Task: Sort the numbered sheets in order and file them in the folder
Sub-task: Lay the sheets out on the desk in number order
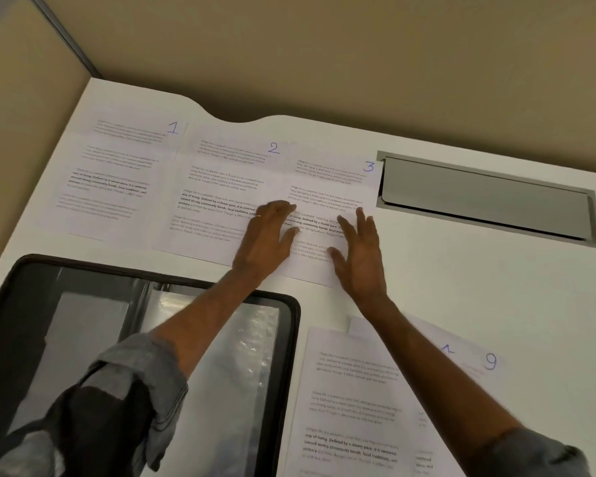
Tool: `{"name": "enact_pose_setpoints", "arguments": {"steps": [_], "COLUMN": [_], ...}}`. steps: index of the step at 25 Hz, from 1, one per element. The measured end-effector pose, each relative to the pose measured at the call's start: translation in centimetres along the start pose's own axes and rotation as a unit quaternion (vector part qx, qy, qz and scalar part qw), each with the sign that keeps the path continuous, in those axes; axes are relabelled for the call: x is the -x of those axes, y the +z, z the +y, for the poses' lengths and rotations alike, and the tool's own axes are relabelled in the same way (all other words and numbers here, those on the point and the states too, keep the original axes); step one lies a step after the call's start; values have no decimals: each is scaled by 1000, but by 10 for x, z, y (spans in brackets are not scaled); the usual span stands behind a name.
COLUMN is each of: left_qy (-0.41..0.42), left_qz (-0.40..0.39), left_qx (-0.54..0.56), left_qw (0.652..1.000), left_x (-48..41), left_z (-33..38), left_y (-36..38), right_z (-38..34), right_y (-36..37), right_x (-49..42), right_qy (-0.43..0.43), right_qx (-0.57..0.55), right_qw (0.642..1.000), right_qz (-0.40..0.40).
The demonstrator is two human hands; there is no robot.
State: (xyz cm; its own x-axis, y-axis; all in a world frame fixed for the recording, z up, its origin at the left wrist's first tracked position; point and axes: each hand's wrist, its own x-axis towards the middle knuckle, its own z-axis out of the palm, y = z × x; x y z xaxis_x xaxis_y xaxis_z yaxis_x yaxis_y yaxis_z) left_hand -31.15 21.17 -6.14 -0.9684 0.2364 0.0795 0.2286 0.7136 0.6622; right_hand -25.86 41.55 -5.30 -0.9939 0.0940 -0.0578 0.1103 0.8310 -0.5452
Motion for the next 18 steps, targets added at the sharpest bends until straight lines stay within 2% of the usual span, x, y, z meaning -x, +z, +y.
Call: {"name": "enact_pose_setpoints", "arguments": {"steps": [3,6,15,18], "left_qy": [49,65,65,68], "left_qz": [-60,-97,-120,-120], "left_qx": [-49,-110,-172,-179], "left_qw": [996,987,976,974], "left_x": [11,19,20,20], "left_z": [6,3,-2,-2], "left_y": [20,34,42,42], "right_z": [3,8,8,5], "right_y": [15,19,19,13], "right_x": [5,4,0,1], "right_qy": [-5,-4,6,-9], "right_qx": [36,59,85,58], "right_qw": [997,995,991,994], "right_qz": [-62,-82,-101,-92]}}
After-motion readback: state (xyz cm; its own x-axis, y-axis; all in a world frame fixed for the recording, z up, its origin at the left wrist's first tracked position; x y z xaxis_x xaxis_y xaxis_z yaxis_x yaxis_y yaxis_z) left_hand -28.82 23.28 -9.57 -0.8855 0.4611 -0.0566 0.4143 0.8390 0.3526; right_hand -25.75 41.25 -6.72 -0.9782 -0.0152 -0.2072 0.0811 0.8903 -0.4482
